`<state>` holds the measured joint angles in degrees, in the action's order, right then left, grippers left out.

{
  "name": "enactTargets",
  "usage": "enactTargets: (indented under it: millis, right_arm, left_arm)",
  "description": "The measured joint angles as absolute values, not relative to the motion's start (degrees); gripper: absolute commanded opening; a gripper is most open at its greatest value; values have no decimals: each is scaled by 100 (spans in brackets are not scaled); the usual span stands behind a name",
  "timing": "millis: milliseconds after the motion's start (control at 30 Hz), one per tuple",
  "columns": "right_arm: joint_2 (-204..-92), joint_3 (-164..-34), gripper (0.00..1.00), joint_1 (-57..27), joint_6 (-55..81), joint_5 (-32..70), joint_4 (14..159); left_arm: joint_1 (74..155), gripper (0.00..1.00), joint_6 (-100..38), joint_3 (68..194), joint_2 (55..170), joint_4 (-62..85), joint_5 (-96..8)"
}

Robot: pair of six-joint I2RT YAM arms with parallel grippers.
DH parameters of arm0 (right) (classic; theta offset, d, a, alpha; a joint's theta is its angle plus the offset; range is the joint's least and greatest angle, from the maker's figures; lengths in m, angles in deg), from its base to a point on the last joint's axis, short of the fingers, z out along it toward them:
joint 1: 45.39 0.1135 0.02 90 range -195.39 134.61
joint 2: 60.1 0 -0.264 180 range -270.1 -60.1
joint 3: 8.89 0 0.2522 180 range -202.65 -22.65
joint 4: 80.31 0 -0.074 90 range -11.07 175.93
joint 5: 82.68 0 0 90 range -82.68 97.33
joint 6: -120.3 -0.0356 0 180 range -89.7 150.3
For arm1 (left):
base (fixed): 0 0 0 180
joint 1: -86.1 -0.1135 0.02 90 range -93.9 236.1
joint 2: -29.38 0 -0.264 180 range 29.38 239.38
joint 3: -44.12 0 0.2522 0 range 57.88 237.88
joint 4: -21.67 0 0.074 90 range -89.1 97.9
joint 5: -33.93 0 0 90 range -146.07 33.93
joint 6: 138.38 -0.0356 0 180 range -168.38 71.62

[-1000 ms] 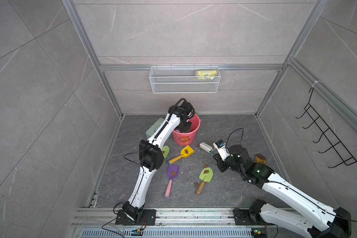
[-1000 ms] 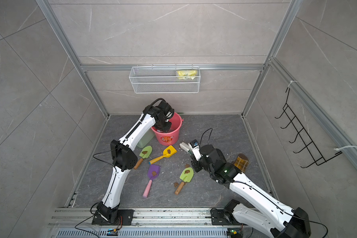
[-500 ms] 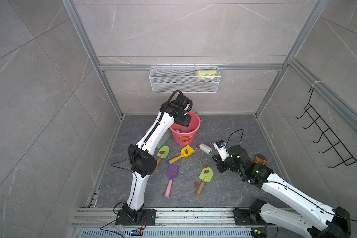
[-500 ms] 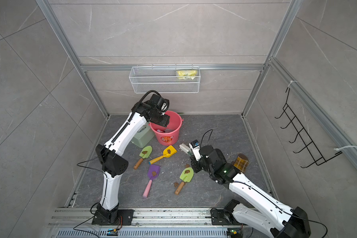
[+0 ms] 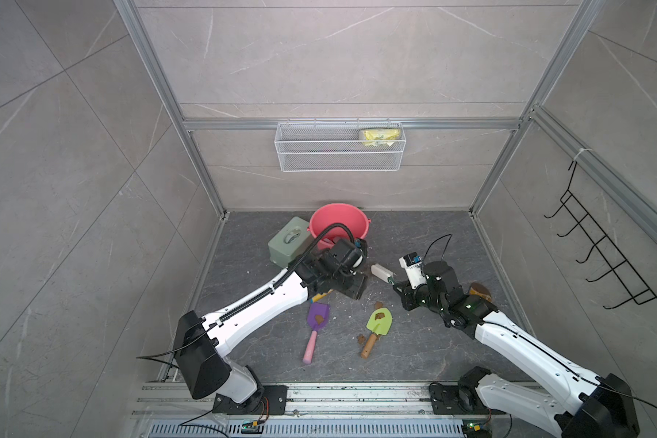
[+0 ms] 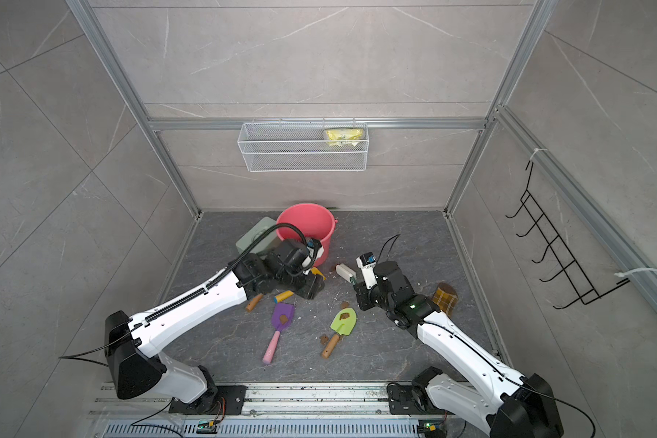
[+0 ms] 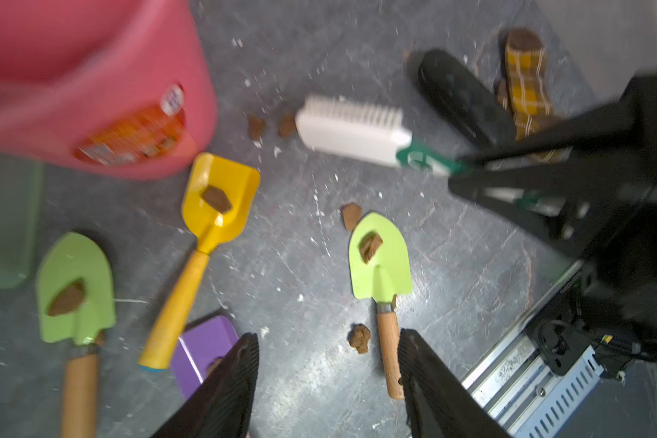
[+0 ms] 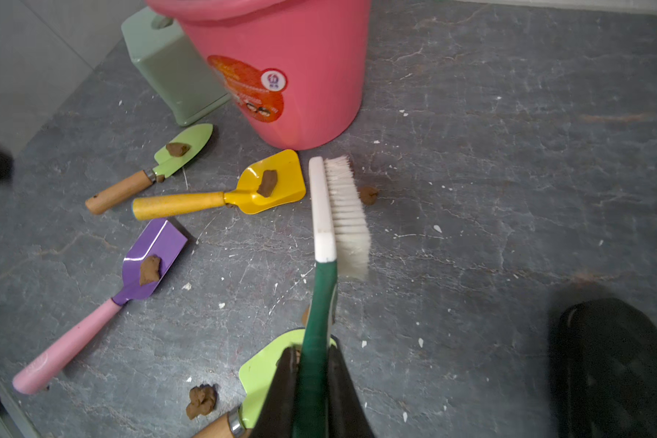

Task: Brush the soil off the hand trowel and place it into the bucket
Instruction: Pick up the hand trowel from the center of the board.

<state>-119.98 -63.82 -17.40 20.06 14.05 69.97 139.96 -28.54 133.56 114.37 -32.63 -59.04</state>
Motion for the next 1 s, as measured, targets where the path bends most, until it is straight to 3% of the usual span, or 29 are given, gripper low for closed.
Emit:
enactTargets:
  millis: [167, 400, 1000]
  right_arm:
    - [-11954, -6146, 0, -2618, 1630, 1990, 7279]
    - [-11987, -6084, 0, -3300, 1433, 2489, 7456]
    - [-11943, -5754, 0, -3309, 1295, 2773, 7681]
  left_arm:
    - [14805, 63, -2275, 12331, 11426, -2850, -6332]
    - [15845, 63, -1829, 12301, 12217, -2448, -6594]
    - [15966, 62, -782, 11678, 12696, -2192, -5834]
